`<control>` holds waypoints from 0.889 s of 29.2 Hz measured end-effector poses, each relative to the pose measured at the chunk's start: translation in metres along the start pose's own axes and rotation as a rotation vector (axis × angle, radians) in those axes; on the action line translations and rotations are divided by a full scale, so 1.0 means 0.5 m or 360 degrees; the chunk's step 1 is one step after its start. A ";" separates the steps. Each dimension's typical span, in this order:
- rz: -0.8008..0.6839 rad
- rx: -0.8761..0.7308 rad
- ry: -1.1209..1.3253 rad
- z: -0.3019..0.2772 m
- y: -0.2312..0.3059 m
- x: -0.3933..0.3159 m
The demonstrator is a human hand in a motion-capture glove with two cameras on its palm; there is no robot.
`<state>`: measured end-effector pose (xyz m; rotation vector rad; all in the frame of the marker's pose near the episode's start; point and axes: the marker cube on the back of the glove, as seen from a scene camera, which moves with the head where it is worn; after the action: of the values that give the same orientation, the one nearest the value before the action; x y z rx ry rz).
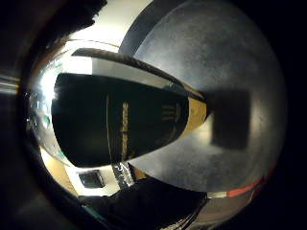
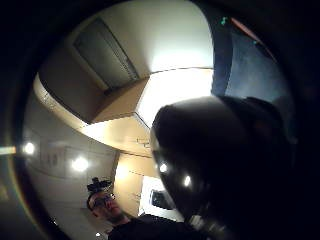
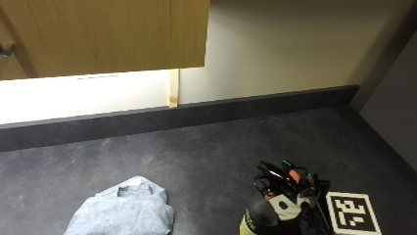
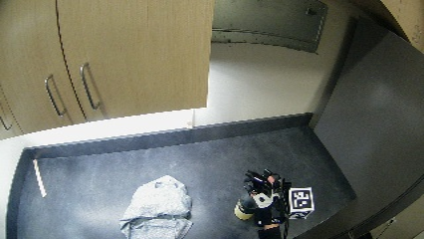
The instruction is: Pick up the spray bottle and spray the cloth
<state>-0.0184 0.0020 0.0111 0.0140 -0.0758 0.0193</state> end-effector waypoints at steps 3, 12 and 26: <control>-0.0016 -0.0025 0.0067 0.001 0.010 -0.015; -0.0014 -0.0048 0.0023 0.017 0.011 -0.021; -0.0116 -0.0070 -0.0044 0.024 -0.007 -0.021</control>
<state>-0.0294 -0.0017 0.0221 -0.0271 -0.1034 -0.0555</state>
